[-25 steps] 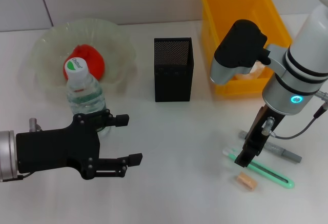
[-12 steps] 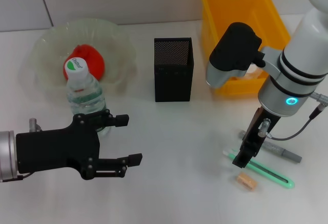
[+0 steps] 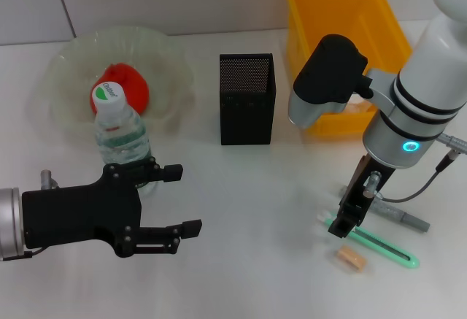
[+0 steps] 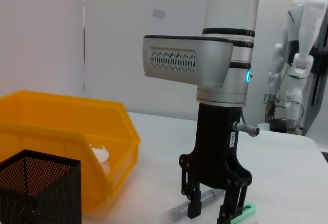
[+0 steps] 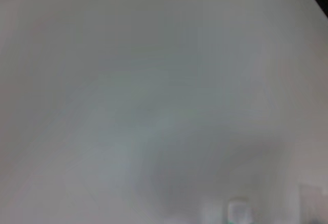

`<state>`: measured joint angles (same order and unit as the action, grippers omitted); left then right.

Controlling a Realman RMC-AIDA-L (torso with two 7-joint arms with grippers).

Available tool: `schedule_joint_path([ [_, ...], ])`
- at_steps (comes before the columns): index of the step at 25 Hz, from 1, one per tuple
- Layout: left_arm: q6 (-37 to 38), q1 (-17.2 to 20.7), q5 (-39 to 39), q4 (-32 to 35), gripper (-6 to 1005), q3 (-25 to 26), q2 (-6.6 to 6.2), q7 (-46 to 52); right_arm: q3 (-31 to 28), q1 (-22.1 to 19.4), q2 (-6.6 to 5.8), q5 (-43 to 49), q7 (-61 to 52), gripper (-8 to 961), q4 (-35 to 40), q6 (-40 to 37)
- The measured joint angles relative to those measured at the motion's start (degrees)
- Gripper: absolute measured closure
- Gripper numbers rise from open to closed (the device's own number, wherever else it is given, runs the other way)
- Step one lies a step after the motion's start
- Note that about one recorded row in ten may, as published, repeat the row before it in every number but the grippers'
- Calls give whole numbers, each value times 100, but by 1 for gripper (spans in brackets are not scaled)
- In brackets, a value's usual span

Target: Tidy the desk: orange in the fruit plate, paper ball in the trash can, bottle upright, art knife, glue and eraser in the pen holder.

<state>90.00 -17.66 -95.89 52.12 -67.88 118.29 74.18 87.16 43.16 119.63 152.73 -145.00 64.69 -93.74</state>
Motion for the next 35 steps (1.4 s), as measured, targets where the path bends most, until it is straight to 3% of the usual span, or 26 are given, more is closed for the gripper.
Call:
schedule_joint_path([
  [35,0,-1,0,0,138,3,0,0,135,-36,-2,-16,-28,509,-9,63],
])
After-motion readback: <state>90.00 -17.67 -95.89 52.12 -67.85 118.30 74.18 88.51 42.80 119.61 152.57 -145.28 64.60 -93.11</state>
